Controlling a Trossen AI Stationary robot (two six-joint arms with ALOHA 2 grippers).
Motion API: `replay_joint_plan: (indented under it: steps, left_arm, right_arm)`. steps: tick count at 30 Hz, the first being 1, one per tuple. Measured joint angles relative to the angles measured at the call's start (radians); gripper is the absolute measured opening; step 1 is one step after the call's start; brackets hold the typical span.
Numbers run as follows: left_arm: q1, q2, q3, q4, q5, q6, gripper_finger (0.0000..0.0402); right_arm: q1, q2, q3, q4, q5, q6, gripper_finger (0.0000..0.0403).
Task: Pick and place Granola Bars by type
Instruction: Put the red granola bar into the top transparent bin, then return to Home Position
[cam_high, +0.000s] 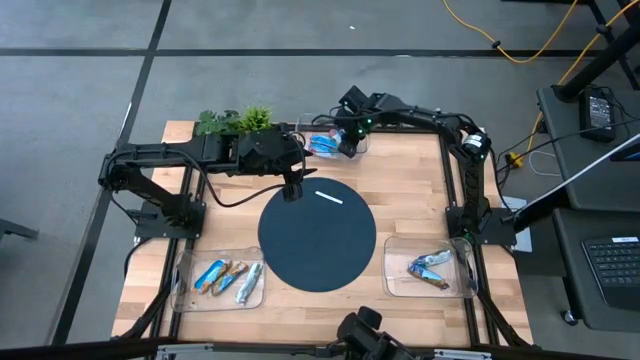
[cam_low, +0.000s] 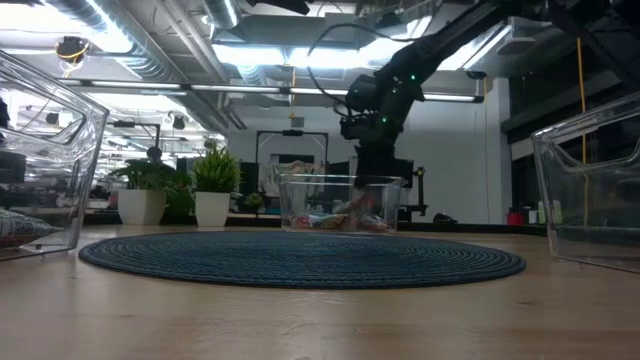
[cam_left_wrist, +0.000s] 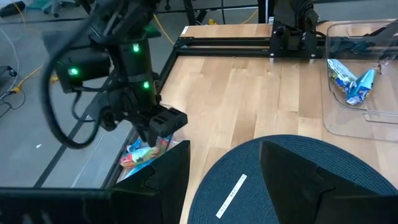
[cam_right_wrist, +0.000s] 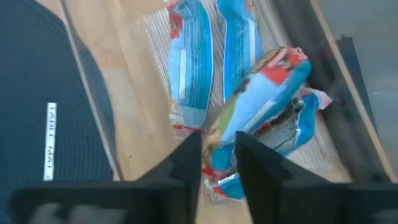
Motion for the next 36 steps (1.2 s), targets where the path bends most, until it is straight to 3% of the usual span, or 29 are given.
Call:
replay_joint_plan:
  steps: [5, 10, 14, 18, 22, 25, 27, 31, 36]
  left_arm:
    - [-0.002, 0.0, 0.0, 0.0, 0.0, 0.0, 0.0184]
    - [-0.003, -0.031, 0.0, -0.02, 0.016, -0.042, 0.0184]
    - [-0.004, -0.083, 0.0, -0.089, 0.035, -0.062, 0.0184]
    - [-0.017, -0.163, 0.0, -0.162, 0.032, -0.078, 0.0168]
    - [-0.021, -0.256, 0.0, -0.236, 0.031, -0.141, 0.0117]
    - [-0.021, -0.346, -0.03, -0.295, 0.017, -0.188, 0.0059]
    - [-0.021, -0.428, -0.096, -0.294, 0.016, -0.213, 0.0019]
    - [-0.021, -0.623, -0.342, -0.136, 0.04, -0.295, 0.0004]
    - [-0.022, -0.83, -0.826, 0.442, 0.217, -0.399, 0.0002]
  right_arm:
    - [0.003, 0.0, 0.106, -0.109, 0.0, 0.009, 0.0163]
    - [0.038, -0.059, 0.166, -0.17, 0.003, 0.005, 0.0175]
    - [0.108, -0.197, 0.168, -0.159, 0.001, -0.001, 0.0147]
    - [0.221, -0.378, 0.168, -0.135, 0.024, -0.051, 0.0094]
    - [0.378, -0.571, 0.145, -0.126, 0.154, -0.085, 0.0022]
    - [0.464, -0.723, 0.051, -0.098, 0.253, -0.087, 0.001]
    - [0.495, -0.823, -0.041, -0.081, 0.304, -0.028, 0.0011]
    - [0.53, -1.027, -0.302, -0.055, 0.31, 0.065, 0.0005]
    - [0.622, -1.29, -0.673, 0.155, 0.284, 0.2, 0.0008]
